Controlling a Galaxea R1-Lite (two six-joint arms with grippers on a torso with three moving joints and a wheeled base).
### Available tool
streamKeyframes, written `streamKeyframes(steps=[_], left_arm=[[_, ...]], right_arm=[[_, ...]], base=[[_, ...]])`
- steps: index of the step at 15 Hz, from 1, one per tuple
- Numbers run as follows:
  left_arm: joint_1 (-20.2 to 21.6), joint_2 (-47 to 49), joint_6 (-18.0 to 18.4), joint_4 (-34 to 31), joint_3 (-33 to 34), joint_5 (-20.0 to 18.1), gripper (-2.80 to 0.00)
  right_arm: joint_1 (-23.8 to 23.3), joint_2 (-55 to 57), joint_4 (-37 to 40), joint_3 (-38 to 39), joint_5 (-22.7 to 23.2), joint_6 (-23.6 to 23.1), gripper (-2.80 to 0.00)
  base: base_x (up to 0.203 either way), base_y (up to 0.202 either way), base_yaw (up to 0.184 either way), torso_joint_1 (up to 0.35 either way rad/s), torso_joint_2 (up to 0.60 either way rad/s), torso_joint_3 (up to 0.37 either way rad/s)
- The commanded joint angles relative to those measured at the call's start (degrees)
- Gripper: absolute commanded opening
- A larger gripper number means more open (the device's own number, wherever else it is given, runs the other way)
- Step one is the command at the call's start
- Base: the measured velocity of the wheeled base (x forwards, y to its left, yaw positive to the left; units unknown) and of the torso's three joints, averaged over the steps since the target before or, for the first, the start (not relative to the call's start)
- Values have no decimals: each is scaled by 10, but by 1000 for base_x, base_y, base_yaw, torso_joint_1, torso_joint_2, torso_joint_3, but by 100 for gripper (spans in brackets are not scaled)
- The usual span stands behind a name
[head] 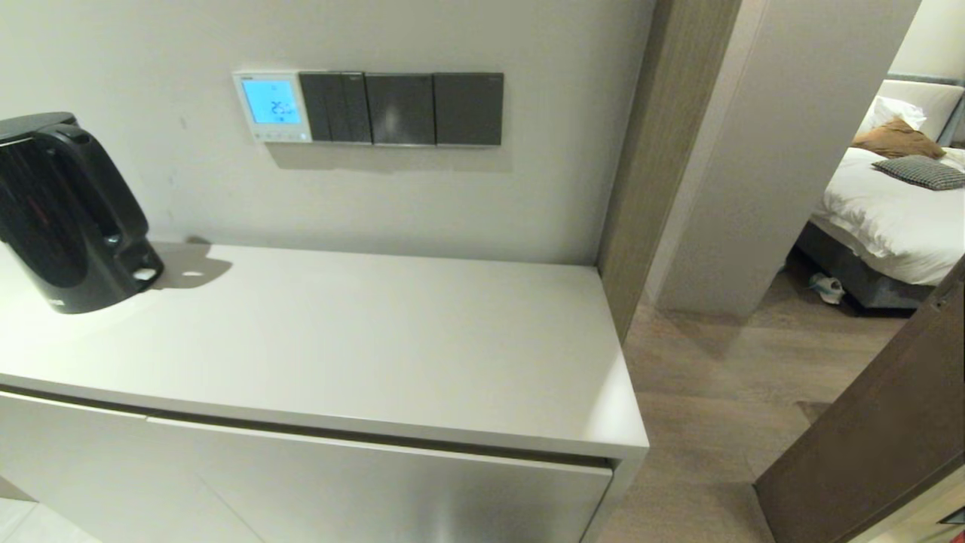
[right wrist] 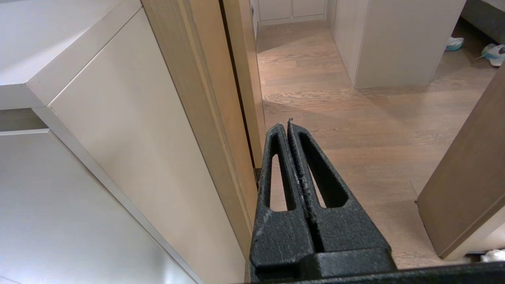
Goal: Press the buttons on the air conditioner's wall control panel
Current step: Turn off the central air conditioner
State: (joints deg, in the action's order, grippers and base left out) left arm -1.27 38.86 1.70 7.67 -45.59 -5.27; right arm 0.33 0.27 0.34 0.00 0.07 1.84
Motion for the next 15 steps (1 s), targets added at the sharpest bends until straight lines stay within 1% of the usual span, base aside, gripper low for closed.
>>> streamKeyframes(steps=[1,4,6,11,15], left_arm=[[-1,133,-15,2,-92,-8,-280],[-8,246,-30,8,-172,-45,-280],[-20,321,-37,28,-210,-56,-280],[-75,479,-41,84,-271,-62,-280],[-87,570,-42,116,-315,-62,-280]], right_arm=[[0,1,0,1,0,0,-280],[0,1,0,1,0,0,-280],[0,1,0,1,0,0,-280],[0,1,0,1,0,0,-280],[0,1,0,1,0,0,-280]], base=[[0,0,0,0,0,0],[0,0,0,0,0,0],[0,0,0,0,0,0],[0,0,0,0,0,0],[0,0,0,0,0,0]])
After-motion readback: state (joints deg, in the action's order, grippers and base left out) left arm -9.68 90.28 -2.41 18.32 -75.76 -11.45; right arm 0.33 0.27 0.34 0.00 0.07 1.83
